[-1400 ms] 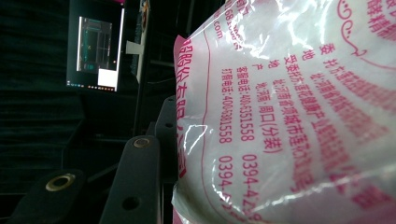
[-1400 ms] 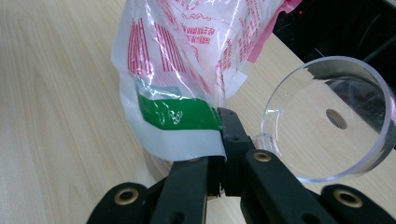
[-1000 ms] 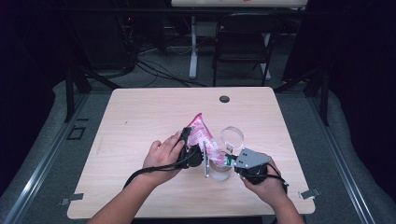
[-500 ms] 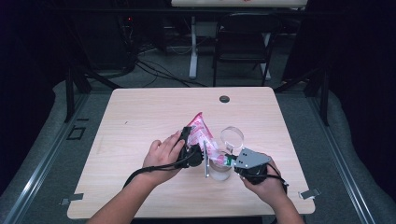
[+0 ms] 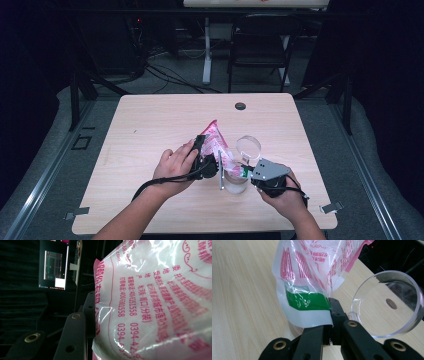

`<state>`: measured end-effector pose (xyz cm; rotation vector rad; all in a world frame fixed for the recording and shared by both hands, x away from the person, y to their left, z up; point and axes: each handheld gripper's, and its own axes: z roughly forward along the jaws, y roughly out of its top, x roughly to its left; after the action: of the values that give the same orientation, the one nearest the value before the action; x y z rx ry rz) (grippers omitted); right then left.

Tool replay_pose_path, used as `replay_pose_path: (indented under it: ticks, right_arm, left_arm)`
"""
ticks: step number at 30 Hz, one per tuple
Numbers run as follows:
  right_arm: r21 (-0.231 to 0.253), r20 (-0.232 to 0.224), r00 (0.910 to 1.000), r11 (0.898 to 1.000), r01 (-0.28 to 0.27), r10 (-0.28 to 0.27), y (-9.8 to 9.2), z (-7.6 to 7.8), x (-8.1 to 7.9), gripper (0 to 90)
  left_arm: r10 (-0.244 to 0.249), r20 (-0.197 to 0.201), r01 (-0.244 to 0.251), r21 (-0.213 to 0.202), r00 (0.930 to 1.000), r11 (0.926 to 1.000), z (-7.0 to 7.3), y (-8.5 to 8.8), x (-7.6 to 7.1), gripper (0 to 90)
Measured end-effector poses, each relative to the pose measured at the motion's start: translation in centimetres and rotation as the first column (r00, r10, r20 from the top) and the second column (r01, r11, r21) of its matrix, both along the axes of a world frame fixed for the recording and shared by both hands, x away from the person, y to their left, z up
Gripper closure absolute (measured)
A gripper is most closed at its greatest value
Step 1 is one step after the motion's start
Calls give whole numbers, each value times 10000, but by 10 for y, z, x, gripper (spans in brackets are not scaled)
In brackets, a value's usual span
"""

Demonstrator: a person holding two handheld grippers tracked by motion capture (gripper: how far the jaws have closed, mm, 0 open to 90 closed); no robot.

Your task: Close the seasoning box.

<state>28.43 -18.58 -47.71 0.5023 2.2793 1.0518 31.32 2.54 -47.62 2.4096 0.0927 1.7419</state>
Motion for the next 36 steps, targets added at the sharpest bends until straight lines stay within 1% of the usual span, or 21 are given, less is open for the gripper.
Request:
replay_pose_path:
  ticks: [8, 15, 21, 24, 25, 27, 28, 36]
  right_arm:
    - [-54, -18, 10000, 10000, -1, 1, 0, 0, 0, 897]
    - [-10, -14, 10000, 10000, 19, -19, 0, 0, 0, 896]
    - [24, -40, 10000, 10000, 25, -25, -1, 0, 0, 897]
    - [34, -52, 10000, 10000, 36, -36, -1, 0, 0, 897]
    - [32, -54, 10000, 10000, 38, -38, -1, 0, 1, 897]
    - [47, -50, 10000, 10000, 24, -24, -1, 0, 1, 898]
    - [33, -60, 10000, 10000, 18, -18, -1, 0, 1, 897]
    - [109, -96, 9999, 9999, 34, -33, -2, -1, 1, 898]
  left_arm:
    - [16, 27, -16, -1, 10000, 10000, 0, 0, -1, 629]
    - [62, 78, -62, 100, 10000, 9999, 2, -1, -1, 629]
    - [-25, 169, 23, 76, 9999, 10000, 3, -1, -1, 629]
    - [15, 142, -16, 77, 9999, 10000, 3, -2, -2, 629]
    - [81, -1, -81, 20, 10000, 10000, 3, -2, -2, 629]
    - [76, 11, -76, 19, 10000, 10000, 3, -2, -2, 629]
    - [-37, 171, 36, 83, 9998, 10000, 4, -2, -1, 629]
    - [14, 164, -16, 114, 9999, 9999, 5, -3, -2, 629]
